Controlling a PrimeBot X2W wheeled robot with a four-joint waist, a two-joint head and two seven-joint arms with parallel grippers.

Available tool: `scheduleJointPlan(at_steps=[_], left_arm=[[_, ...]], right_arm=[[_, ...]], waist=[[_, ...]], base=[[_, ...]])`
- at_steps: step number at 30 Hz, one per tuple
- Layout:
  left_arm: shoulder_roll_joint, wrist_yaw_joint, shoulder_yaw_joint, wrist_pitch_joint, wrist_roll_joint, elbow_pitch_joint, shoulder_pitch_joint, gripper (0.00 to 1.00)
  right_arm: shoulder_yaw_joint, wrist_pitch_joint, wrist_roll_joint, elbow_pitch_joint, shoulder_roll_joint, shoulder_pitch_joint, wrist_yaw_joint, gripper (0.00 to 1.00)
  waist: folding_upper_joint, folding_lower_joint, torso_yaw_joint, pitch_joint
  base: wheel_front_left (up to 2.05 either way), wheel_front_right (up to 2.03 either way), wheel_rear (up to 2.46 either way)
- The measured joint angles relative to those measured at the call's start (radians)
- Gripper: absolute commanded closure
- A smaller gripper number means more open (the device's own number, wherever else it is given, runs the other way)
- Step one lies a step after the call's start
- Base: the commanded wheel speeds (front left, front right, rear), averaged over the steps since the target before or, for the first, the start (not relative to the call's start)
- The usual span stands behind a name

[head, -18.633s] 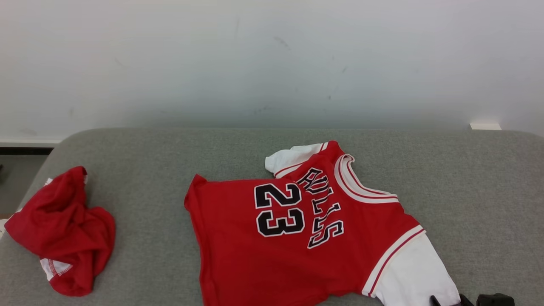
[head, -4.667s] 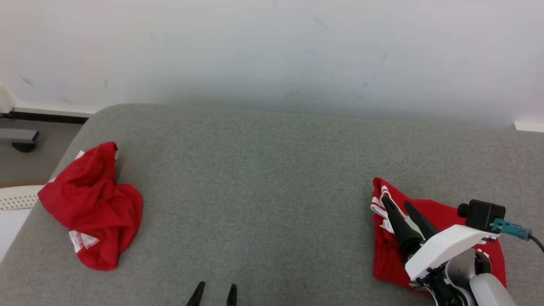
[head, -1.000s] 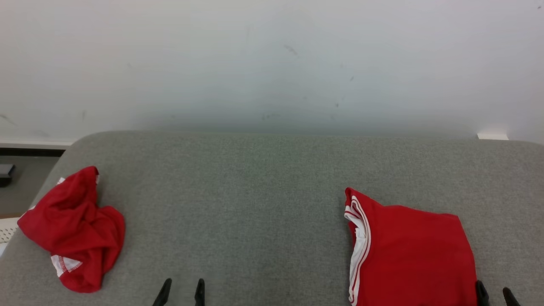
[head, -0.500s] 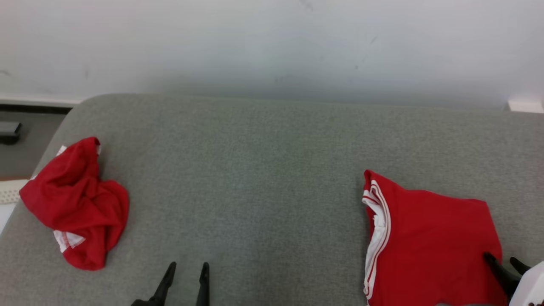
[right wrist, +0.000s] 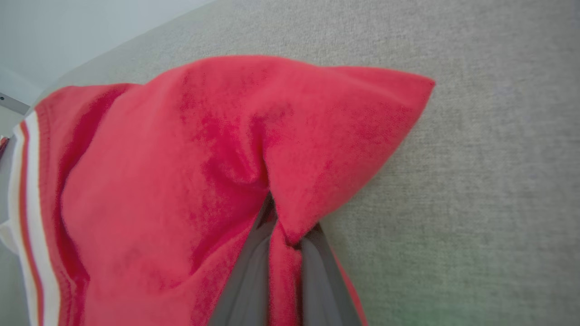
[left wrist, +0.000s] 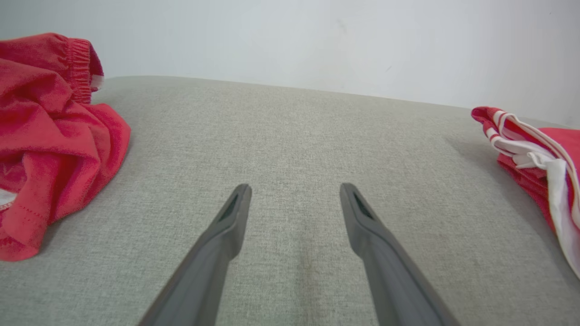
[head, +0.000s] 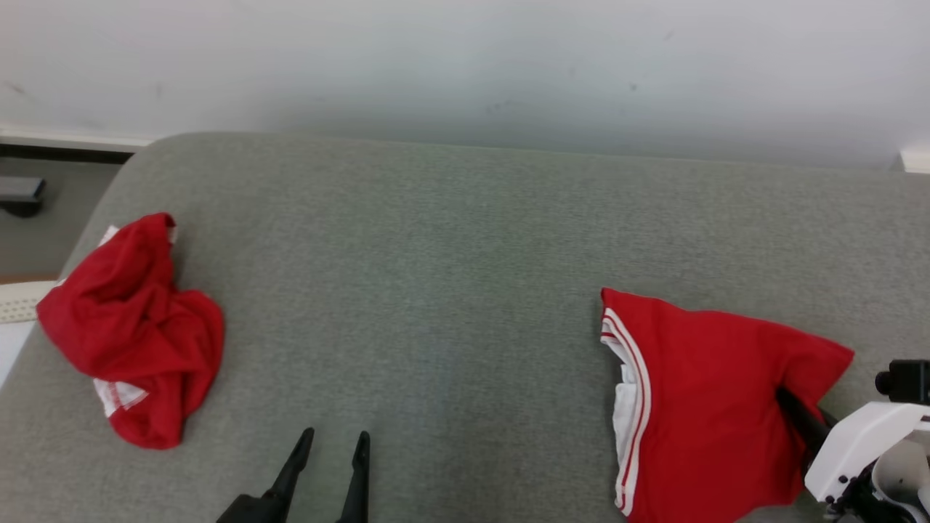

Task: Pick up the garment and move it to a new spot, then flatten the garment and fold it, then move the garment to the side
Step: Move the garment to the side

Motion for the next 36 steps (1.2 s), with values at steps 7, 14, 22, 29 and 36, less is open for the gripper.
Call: scheduleJointPlan(at_steps=[7,14,22,29,36], left_arm=[[0.000,-0.012,0.008,0.000,0.021,-0.019,-0.016,0.00],[0.002,-0.065,-0.004,0.000,0.073,-0.042,-0.114,0.00],[0.008,-0.088,-0.016,0.000,0.094,-0.054,-0.163,0.00],[0.008,-0.077,-0.006,0.000,0.094,-0.051,-0.153,0.00],[0.003,-0.057,-0.004,0.000,0.068,-0.053,-0.123,0.00]], right_arm=[[0.058,-0.080,-0.027,0.029,-0.078,-0.089,0.002,1.00],[-0.002,-0.190,-0.170,0.194,-0.189,-0.258,0.001,1.00],[-0.104,-0.271,-0.359,0.464,-0.230,-0.468,0.003,0.80],[-0.192,-0.475,-0.566,0.650,-0.250,-0.596,0.003,0.00],[-0.332,-0.509,-0.683,0.511,-0.202,-0.543,0.002,0.00]], waist=[[0.0000,0.0000,-0.084,0.014],[0.0000,0.0000,-0.142,0.109],[0.0001,0.0002,-0.141,0.234],[0.0000,0.0001,-0.103,0.229],[0.0000,-0.0001,-0.102,0.151]], base=[[0.00,0.00,0.00],[0.00,0.00,0.00],[0.00,0.00,0.00],[0.00,0.00,0.00],[0.00,0.00,0.00]])
